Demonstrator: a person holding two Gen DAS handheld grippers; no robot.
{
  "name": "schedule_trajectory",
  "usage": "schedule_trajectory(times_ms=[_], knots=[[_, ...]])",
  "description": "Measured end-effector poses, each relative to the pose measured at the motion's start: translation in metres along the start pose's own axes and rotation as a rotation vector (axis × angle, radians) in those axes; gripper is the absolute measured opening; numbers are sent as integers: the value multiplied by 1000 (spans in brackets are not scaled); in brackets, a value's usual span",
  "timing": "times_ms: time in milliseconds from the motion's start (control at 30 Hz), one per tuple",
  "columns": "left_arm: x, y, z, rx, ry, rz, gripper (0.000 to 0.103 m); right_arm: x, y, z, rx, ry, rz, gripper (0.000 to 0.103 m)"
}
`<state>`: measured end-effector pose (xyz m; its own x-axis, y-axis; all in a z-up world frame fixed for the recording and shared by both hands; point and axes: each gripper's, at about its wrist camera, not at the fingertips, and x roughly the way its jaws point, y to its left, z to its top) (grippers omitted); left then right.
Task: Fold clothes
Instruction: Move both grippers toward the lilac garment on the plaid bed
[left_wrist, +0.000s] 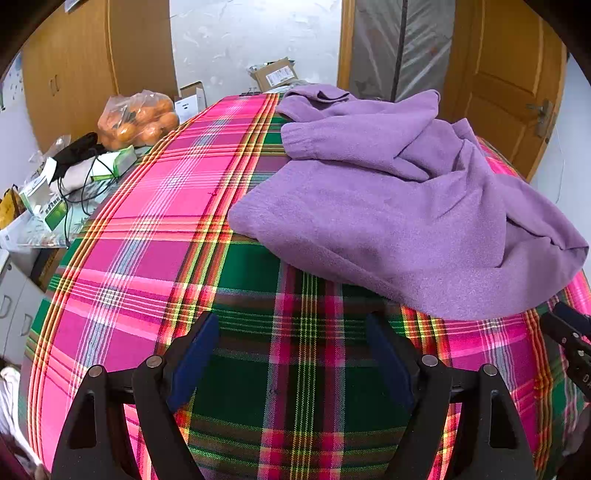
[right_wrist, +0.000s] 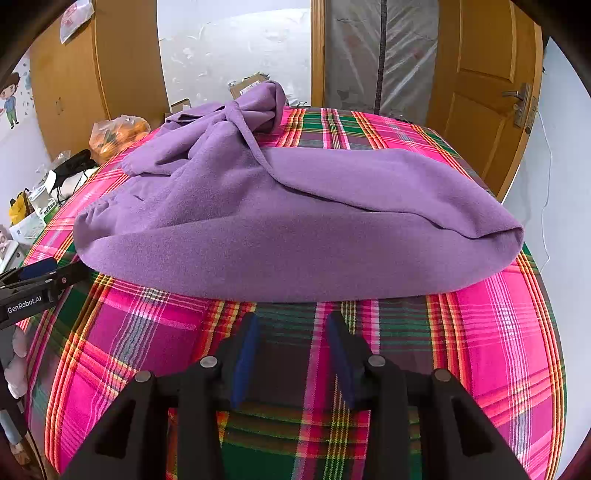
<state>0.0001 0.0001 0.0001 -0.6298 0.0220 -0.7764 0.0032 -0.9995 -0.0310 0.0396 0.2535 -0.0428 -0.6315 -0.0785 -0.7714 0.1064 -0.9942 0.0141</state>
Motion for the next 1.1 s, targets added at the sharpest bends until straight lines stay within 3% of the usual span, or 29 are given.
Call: schedule_trajectory(times_ms=[700,867,1100], knots=[[-2,-4,-1,5,0,11,84,2,1,1,-5,4,4,43],[-2,-4,-1,6,0,11,84,4,6,1,-26,8,13,54],[-2,-3,-2,7,2,8,84,3,8,1,-33,11,28,59]])
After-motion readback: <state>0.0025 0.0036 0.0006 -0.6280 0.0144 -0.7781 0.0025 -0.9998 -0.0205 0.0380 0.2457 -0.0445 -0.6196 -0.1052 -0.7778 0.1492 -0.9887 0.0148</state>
